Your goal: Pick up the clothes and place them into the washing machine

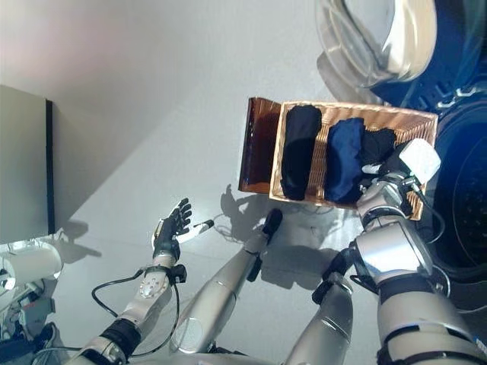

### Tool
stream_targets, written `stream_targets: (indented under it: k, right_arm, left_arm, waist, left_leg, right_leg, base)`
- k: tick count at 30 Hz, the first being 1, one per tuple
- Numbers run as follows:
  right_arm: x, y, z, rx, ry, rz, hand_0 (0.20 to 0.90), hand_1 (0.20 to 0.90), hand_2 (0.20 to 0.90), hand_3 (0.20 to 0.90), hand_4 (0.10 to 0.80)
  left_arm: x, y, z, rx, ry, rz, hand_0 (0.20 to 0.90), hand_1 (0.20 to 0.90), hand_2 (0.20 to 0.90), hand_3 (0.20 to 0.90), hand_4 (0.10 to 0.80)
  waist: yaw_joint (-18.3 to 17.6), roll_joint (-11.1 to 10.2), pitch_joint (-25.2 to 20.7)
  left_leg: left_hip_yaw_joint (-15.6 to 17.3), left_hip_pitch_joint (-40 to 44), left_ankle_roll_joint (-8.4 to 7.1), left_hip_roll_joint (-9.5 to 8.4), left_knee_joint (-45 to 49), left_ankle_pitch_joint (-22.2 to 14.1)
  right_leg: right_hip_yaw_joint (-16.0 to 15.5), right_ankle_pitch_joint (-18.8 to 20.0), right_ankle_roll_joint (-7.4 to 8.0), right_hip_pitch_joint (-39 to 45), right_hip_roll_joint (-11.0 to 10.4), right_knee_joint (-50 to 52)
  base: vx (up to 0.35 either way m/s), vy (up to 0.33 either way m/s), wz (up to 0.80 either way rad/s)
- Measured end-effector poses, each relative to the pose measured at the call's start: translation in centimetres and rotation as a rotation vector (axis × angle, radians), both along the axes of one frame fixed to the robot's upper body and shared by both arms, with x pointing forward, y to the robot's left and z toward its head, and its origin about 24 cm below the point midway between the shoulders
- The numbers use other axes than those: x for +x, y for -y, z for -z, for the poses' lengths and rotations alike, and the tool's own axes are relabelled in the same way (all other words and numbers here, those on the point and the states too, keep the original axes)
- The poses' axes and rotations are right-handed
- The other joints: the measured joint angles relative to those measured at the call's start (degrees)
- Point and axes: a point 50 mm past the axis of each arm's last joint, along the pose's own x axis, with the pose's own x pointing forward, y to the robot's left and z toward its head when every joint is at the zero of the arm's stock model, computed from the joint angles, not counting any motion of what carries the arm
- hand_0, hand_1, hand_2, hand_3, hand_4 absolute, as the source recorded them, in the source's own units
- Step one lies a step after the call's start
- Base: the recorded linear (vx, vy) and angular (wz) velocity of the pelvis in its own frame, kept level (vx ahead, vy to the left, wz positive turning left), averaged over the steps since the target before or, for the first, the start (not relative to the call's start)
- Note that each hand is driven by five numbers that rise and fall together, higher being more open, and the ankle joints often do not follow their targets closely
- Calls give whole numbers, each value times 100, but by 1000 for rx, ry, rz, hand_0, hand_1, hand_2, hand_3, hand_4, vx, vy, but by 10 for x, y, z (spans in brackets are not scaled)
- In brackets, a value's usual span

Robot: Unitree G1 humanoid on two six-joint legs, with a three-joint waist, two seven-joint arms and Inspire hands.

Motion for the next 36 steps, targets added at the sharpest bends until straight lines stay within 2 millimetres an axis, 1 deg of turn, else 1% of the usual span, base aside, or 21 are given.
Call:
stream_targets:
  k: [6, 8, 9, 11, 12, 13, 16, 18, 19, 20, 21, 23, 25, 27, 29, 30, 31, 33, 34, 35, 36]
  right_arm:
    - [-4, 1, 8, 49, 7, 23, 200, 200, 200, 200, 300]
    - [-7, 2, 12, 89, 23, 47, 200, 200, 200, 200, 300]
    - [-6, 1, 12, 135, 59, 57, 200, 200, 200, 200, 300]
    - [-7, 1, 14, 297, 178, 116, 200, 200, 200, 200, 300]
    - [-8, 2, 16, 354, 225, 148, 200, 200, 200, 200, 300]
    - [-9, 1, 19, 451, 293, 185, 200, 200, 200, 200, 300]
    - [-17, -4, 37, 769, 519, 337, 200, 200, 200, 200, 300]
    - [-20, -8, 46, 875, 595, 391, 200, 200, 200, 200, 300]
    - [-19, -20, 55, 987, 689, 395, 200, 200, 200, 200, 300]
    - [-22, -24, 61, 1049, 756, 391, 200, 200, 200, 200, 300]
    - [-22, -36, 70, 1148, 794, 385, 200, 200, 200, 200, 300]
    - [-29, -62, 89, 1346, 929, 364, 200, 200, 200, 200, 300]
    - [-32, -88, 106, 1502, 963, 386, 200, 200, 200, 200, 300]
    - [-37, -103, 117, 1616, 1011, 447, 200, 200, 200, 200, 300]
    - [-39, -108, 120, 1669, 1074, 487, 200, 200, 200, 200, 300]
    - [-39, -106, 119, 1681, 1113, 491, 200, 200, 200, 200, 300]
    - [-37, -104, 115, 1688, 1154, 481, 200, 200, 200, 200, 300]
    - [-33, -99, 108, 1679, 1203, 464, 200, 200, 200, 200, 300]
    - [-27, -96, 99, 1681, 1244, 453, 200, 200, 200, 200, 300]
    - [-23, -94, 92, 1679, 1268, 437, 200, 200, 200, 200, 300]
    - [-20, -91, 87, 1678, 1285, 423, 200, 200, 200, 200, 300]
  left_arm:
    - [-9, -1, 8, -2, -39, 17, 900, 900, 900, 900, 800]
    - [-15, -1, 14, 6, -68, 28, 900, 900, 900, 900, 800]
    - [-17, -2, 16, 7, -79, 27, 900, 900, 900, 900, 800]
    - [-24, -4, 22, 10, -111, 26, 900, 900, 900, 900, 800]
    - [-28, -5, 25, 10, -124, 25, 900, 900, 900, 900, 800]
    - [-32, -6, 27, 11, -137, 24, 900, 900, 900, 900, 800]
    - [-41, -11, 34, 21, -171, 19, 900, 900, 900, 900, 800]
    - [-42, -13, 35, 25, -177, 22, 900, 900, 900, 900, 800]
    - [-43, -15, 36, 22, -186, 13, 900, 900, 900, 900, 800]
    - [-44, -17, 38, 23, -194, 7, 900, 900, 900, 900, 800]
    - [-44, -18, 38, 18, -194, 0, 900, 900, 900, 900, 800]
    - [-46, -20, 41, -4, -211, -33, 900, 900, 900, 900, 800]
    - [-46, -19, 42, -22, -215, -27, 900, 900, 900, 900, 800]
    - [-45, -14, 41, -54, -206, -14, 900, 900, 900, 900, 800]
    - [-45, -9, 41, -74, -210, 1, 900, 900, 900, 900, 800]
    - [-46, -8, 42, -90, -215, -1, 900, 900, 900, 900, 800]
    - [-46, -8, 43, -93, -216, -5, 900, 900, 900, 900, 800]
    - [-47, -10, 44, -92, -223, -13, 900, 900, 900, 900, 800]
    - [-49, -13, 47, -92, -233, -24, 900, 900, 900, 900, 800]
    - [-51, -14, 48, -94, -242, -30, 900, 900, 900, 900, 800]
    - [-51, -14, 49, -95, -248, -33, 900, 900, 900, 900, 800]
  waist:
    - [-170, -3, -24]
    - [-263, -21, -98]
    - [-289, -20, -117]
    - [-341, -76, -190]
    - [-413, -78, -213]
    - [-435, -79, -231]
    - [-534, -123, -321]
    - [-605, -118, -330]
    - [-636, -119, -331]
    - [-669, -119, -332]
    - [-763, -125, -333]
    - [-839, -118, -338]
    - [-934, -105, -346]
    - [-918, -101, -346]
    - [-895, -89, -340]
    - [-906, -37, -334]
    - [-899, -21, -333]
    - [-899, -10, -328]
    - [-888, -4, -307]
    - [-893, 14, -241]
    - [-899, 19, -160]
  left_leg:
    - [92, 452, 32, 15, -140, 23]
    - [161, 592, 73, 28, -215, 24]
    - [172, 631, 54, 34, -249, 11]
    - [296, 693, 68, 63, -351, 22]
    - [331, 735, 76, 73, -404, 31]
    - [342, 787, 105, 76, -446, 56]
    - [441, 885, 107, 92, -526, 56]
    - [476, 904, 108, 100, -552, 57]
    - [515, 917, 110, 110, -576, 56]
    - [542, 934, 129, 116, -601, 69]
    - [599, 937, 135, 126, -599, 62]
    - [669, 969, 165, 144, -592, 31]
    - [702, 970, 169, 157, -588, 16]
    - [742, 956, 130, 173, -582, -15]
    - [794, 908, 147, 178, -513, -45]
    - [807, 829, 162, 179, -386, -90]
    - [835, 672, 200, 183, -173, -175]
    - [878, 458, 219, 194, 120, -264]
    - [966, 233, 261, 210, 542, -435]
    - [1014, 145, 246, 269, 793, -622]
    - [1025, 125, 242, 272, 984, -724]
  right_leg:
    - [44, 251, 82, 545, 55, -468]
    - [50, 313, 102, 710, 65, -659]
    - [61, 369, 95, 779, 88, -764]
    - [139, 500, 101, 806, 115, -954]
    - [171, 556, 106, 841, 122, -1037]
    - [174, 608, 125, 914, 131, -1143]
    - [238, 666, 109, 985, 150, -1282]
    - [291, 696, 124, 984, 162, -1329]
    - [331, 714, 111, 977, 174, -1363]
    - [350, 723, 109, 977, 174, -1378]
    - [402, 736, 108, 959, 186, -1403]
    - [483, 743, 106, 955, 204, -1421]
    - [520, 752, 102, 932, 216, -1424]
    - [561, 741, 82, 872, 230, -1371]
    - [642, 704, 58, 758, 225, -1242]
    - [645, 681, 43, 714, 229, -1175]
    - [685, 602, 27, 544, 226, -960]
    - [763, 524, 19, 310, 240, -670]
    - [835, 384, -76, 36, 242, -261]
    - [858, 246, -97, -83, 224, -1]
    - [943, 180, -43, -128, 236, 160]
  base:
    - [-18, -10, -11]
    - [-31, 11, -13]
    - [12, -11, -15]
    - [21, -10, -28]
    - [25, 5, -24]
    - [12, 6, -16]
    - [-1, 14, -14]
    - [3, 21, -13]
    - [-18, 44, -17]
    - [-25, 46, -18]
    - [-23, 43, -17]
    - [-12, 18, -22]
    - [-19, 22, -16]
    - [-36, 22, -9]
    - [-63, 19, -10]
    - [-50, 5, -7]
    - [-78, -15, -2]
    - [33, -37, -12]
    - [58, -37, -25]
    - [-37, -23, -31]
    - [-21, -13, -24]
